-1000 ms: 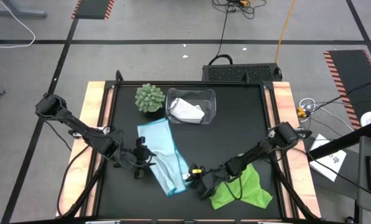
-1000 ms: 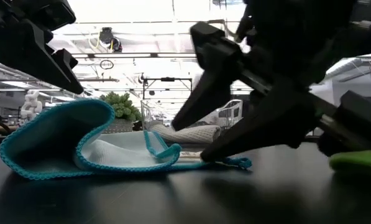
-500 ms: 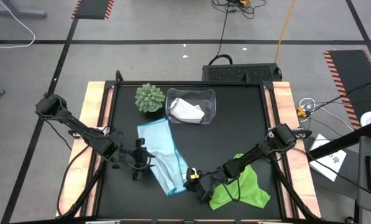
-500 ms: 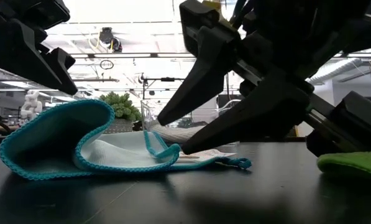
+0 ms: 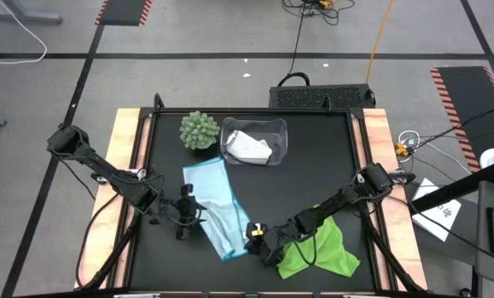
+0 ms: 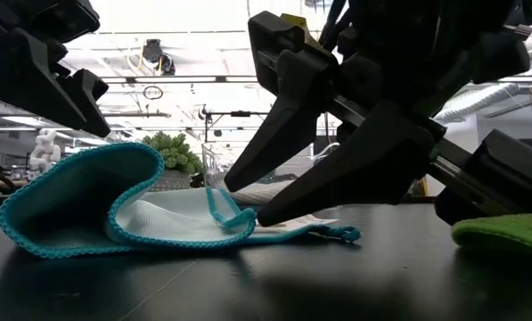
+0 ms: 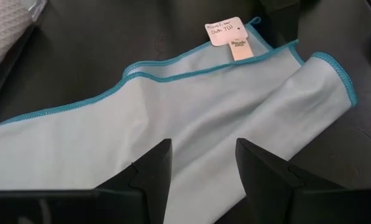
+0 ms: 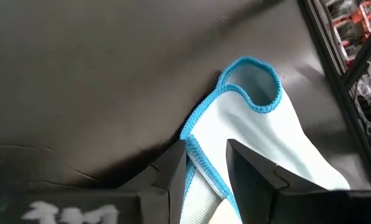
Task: Fold microfiber towels
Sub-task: Fold the blue towel
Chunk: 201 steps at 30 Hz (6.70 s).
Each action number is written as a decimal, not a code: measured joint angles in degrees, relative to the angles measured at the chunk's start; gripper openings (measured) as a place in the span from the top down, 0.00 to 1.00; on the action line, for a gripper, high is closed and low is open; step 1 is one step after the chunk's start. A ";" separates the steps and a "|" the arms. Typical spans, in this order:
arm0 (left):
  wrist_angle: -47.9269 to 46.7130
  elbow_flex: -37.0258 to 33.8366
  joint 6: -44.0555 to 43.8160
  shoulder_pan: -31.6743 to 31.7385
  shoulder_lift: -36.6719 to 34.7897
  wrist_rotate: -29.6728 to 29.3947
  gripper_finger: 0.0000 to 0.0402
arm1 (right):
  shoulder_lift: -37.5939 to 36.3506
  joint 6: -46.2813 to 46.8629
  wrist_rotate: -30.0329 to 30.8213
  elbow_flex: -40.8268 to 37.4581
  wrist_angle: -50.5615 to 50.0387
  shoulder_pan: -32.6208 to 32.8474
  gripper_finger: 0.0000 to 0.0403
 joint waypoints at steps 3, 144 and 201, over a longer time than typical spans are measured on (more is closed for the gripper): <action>-0.32 0.00 0.00 0.01 -0.01 0.02 0.55 | 0.00 -0.37 -0.66 -0.04 0.25 -0.06 0.74; 2.57 -9.18 4.48 -12.58 -0.01 -2.24 0.55 | 0.88 100.21 -19.39 22.03 -35.30 -6.21 1.00; 29.38 -5.46 3.84 -11.07 15.43 -6.07 0.55 | -15.88 39.15 14.63 -10.88 -12.44 5.68 0.66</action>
